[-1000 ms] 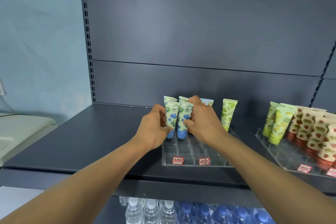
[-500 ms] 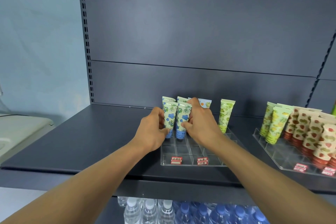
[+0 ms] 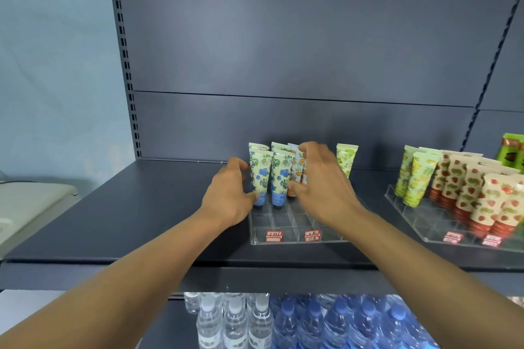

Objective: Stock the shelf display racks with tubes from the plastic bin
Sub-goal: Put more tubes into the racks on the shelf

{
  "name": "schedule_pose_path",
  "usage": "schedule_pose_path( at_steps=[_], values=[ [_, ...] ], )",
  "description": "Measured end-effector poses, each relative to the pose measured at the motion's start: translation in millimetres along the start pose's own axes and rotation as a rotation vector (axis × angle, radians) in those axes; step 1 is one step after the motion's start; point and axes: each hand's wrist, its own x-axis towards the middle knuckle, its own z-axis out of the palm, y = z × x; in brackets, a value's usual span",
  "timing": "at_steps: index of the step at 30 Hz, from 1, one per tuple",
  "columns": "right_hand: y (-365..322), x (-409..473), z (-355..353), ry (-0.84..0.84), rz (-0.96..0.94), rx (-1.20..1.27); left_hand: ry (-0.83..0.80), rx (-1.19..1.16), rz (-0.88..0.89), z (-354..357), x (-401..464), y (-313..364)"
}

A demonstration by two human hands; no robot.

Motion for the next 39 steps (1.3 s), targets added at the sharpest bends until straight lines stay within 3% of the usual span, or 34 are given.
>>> schedule_pose_path(
  at_steps=[12, 20, 24, 27, 39],
  values=[
    [5, -68, -55, -0.084, -0.037, -0.08, 0.059, 0.287, 0.13, -26, -70, 54],
    [46, -172, -81, -0.158, -0.133, 0.002, 0.059, 0.322, 0.142, 34, -184, 97],
    [81, -237, -65, -0.299, -0.097, -0.028, -0.048, 0.378, 0.101, 86, -239, 96],
    [108, -284, -45, -0.472, -0.07, -0.06, -0.215, 0.436, 0.024, 129, -275, 79],
    [185, -449, 80, -0.879, 0.184, -0.062, -0.71, 0.414, -0.163, 274, -379, -50]
  ],
)
